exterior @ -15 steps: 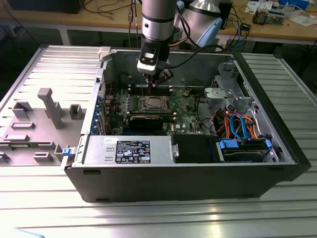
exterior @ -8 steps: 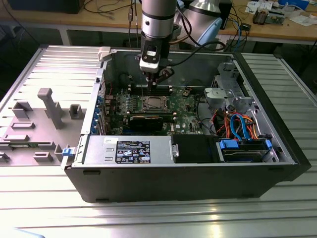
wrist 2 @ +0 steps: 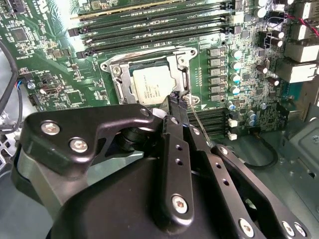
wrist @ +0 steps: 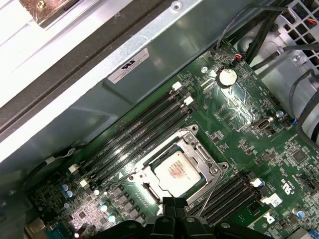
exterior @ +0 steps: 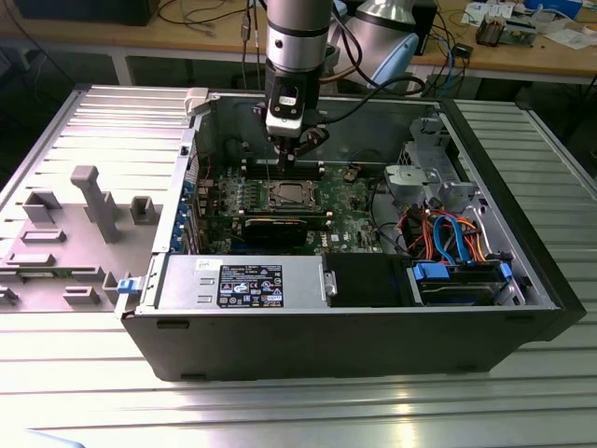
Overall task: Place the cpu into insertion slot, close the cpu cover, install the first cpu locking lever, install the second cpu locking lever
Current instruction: 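Install the first cpu locking lever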
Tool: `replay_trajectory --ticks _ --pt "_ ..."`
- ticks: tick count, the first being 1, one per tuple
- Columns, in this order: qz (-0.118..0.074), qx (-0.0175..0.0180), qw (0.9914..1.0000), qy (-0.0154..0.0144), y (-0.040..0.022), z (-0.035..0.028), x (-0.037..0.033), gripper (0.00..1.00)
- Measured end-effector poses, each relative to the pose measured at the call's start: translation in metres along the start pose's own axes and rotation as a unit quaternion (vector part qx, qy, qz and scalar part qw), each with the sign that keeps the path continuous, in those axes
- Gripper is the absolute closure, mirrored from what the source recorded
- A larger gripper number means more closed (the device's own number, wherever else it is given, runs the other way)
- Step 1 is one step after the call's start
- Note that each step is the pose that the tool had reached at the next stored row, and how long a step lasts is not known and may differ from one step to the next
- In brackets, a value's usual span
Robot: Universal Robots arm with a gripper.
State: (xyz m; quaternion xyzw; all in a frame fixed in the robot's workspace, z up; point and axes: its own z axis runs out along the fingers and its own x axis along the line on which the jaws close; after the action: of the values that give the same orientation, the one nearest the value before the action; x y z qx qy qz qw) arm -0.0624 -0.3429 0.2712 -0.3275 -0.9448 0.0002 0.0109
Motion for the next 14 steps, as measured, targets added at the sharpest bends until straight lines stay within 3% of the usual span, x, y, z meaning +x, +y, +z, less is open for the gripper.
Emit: replay_trajectory --ticks 5,7,14 --pt "0.000 -0.0001 1.00000 0.0001 0.0000 0.0000 0.0000 0.89" --pt "-0.001 -0.0172 0.99976 0.0136 -0.0008 0.0001 -0.0007 0.89" --pt "-0.003 -0.0173 0.99975 0.0137 -0.0009 0.0001 -0.0007 0.89"
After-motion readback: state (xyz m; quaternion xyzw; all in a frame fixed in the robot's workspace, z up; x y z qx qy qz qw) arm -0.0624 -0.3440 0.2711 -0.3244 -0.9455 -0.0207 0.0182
